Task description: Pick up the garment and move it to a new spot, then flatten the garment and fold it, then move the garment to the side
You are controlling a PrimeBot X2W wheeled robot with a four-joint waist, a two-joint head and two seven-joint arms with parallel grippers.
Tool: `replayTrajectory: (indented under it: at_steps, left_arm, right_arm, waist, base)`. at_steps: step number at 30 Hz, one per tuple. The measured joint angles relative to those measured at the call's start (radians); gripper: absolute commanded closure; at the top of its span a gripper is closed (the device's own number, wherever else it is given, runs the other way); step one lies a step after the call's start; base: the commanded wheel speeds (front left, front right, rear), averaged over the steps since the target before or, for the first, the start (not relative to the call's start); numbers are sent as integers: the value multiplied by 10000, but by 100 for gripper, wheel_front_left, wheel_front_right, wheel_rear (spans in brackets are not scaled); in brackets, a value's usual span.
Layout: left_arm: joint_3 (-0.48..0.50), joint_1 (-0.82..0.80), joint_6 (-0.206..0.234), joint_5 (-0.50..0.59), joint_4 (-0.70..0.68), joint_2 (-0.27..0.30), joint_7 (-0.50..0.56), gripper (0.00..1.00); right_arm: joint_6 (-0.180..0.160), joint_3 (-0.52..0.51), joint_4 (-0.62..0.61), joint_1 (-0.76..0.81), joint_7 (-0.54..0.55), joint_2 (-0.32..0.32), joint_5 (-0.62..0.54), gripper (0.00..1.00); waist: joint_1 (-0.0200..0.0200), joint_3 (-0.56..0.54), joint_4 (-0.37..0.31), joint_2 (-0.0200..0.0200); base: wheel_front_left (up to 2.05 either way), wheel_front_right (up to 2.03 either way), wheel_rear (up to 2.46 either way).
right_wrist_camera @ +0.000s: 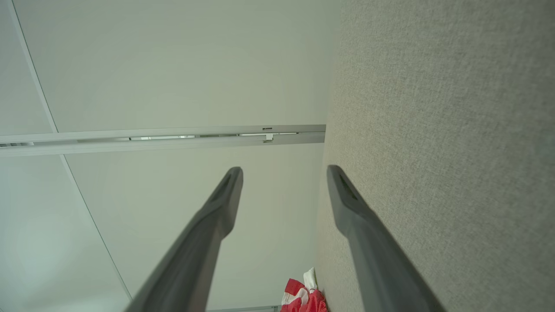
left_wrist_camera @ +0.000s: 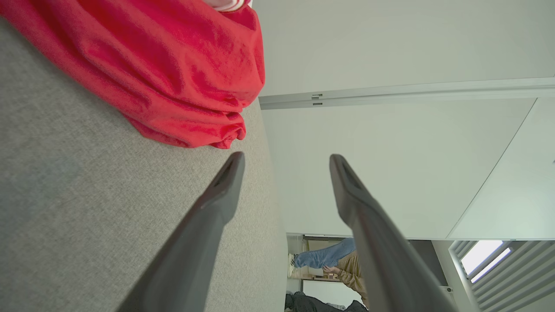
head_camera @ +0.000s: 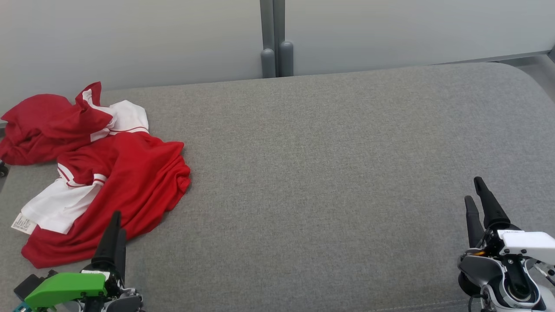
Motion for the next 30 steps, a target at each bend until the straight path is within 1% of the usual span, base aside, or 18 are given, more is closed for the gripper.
replayTrajectory:
  at_steps: [5,6,13,14,16,21,30]
  left_arm:
    - [-205,2,0,280,-98,56,-203,0]
    - [-205,2,0,280,-98,56,-203,0]
    - [-426,17,-2,1149,-180,286,-617,0]
    - [-477,22,-2,1321,-182,307,-625,0]
    - [-573,24,0,1522,-182,380,-715,0]
    - [-796,26,12,2422,-188,652,-899,0]
    - [-1266,27,318,4017,-290,999,-1237,0]
  right_arm:
    - [0,224,-127,31,-228,-205,-708,0]
    - [0,224,-127,31,-228,-205,-708,0]
    - [-21,566,-291,35,-454,-658,-2098,0]
    - [-104,616,-337,35,-512,-708,-2332,0]
    - [-109,740,-397,35,-589,-765,-2792,0]
    - [-370,1041,-570,35,-755,-945,-3845,0]
    - [-709,1638,-782,35,-1072,-1170,-5509,0]
  waist:
    - [0,4,-7,0]
    - [0,4,-7,0]
    - [0,10,-7,0]
    - [0,10,-5,0]
    - [0,10,-1,0]
    - [0,5,19,0]
    - [0,-4,56,0]
  base:
    - [0,0,0]
    - [0,0,0]
    - [0,0,0]
    - [0,0,0]
    - [0,0,0]
    - [0,0,0]
    - [0,0,0]
